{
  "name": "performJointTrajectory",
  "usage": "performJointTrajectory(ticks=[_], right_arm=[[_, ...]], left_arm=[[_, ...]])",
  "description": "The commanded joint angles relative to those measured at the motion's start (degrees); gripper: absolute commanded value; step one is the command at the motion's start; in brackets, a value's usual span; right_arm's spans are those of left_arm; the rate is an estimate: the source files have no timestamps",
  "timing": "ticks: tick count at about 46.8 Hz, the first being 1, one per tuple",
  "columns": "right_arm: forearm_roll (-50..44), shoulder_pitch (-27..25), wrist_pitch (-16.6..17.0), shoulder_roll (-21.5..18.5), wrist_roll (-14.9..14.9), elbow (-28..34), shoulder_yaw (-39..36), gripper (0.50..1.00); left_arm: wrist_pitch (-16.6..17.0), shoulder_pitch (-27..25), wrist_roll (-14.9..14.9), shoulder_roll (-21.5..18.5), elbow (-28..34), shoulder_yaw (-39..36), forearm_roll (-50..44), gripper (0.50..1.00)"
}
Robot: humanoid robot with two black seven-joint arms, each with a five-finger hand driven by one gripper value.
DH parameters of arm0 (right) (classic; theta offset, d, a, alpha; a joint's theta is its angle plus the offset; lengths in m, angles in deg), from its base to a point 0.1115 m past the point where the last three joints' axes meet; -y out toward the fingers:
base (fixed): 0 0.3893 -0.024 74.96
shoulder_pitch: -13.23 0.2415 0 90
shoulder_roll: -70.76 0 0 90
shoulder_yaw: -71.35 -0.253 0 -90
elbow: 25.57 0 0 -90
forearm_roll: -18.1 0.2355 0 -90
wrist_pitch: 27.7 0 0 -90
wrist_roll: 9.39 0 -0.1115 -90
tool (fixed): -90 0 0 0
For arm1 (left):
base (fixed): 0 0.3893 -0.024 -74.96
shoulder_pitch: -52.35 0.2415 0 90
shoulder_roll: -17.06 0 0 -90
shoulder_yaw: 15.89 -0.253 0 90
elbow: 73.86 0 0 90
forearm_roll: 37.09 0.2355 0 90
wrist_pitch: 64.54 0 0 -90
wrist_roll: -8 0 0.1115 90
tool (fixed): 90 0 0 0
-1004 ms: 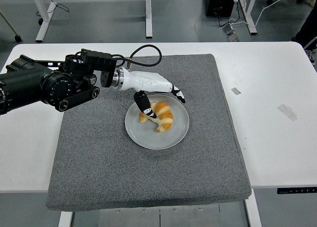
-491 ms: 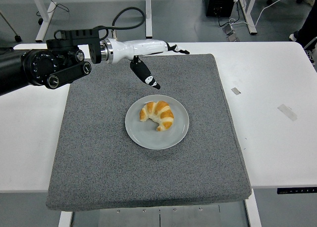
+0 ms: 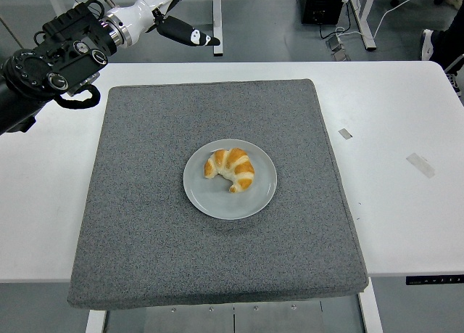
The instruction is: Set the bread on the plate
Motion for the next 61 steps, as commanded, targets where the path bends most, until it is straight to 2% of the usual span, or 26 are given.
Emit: performJointTrajectory(ticks=[1, 6, 10, 22, 27, 32, 42, 61], right_arm=[[0.00, 0.01, 0.01, 0.00, 0.00, 0.00, 0.00, 1.000], [0.00, 0.01, 0.01, 0.00, 0.00, 0.00, 0.00, 1.000], [0.00, -0.08, -0.08, 0.00, 0.00, 0.00, 0.00, 1.000], [0.00, -0.08, -0.08, 0.00, 0.00, 0.00, 0.00, 1.000], [0.00, 0.01, 0.01, 0.00, 0.00, 0.00, 0.00, 1.000], [0.00, -0.08, -0.08, 0.00, 0.00, 0.00, 0.00, 1.000], [0.00, 0.01, 0.01, 0.00, 0.00, -0.26, -0.18, 1.000], [0.00, 0.01, 0.00, 0.00, 0.00, 0.00, 0.00, 1.000]], left_arm=[[-0.08, 1.17, 0.00, -0.06, -0.01, 2.77, -2.17, 0.981], [-0.08, 3.02, 0.00, -0.15, -0.10, 7.16, -3.23, 0.981], [0.01, 4.34, 1.42, -0.15, -0.10, 10.32, -3.58, 0.981], [0.10, 7.24, 9.60, -0.06, -0.10, 21.75, -7.10, 0.981], [0.36, 8.47, 11.88, 0.03, -0.10, 25.88, -9.47, 0.981], [0.71, 9.61, 12.50, 0.46, -0.19, 30.10, -12.54, 0.981], [5.28, 11.11, 15.23, 4.15, -4.14, 39.41, -17.82, 0.981], [10.73, 15.15, 15.58, 8.29, -4.67, 49.44, -26.08, 0.983]])
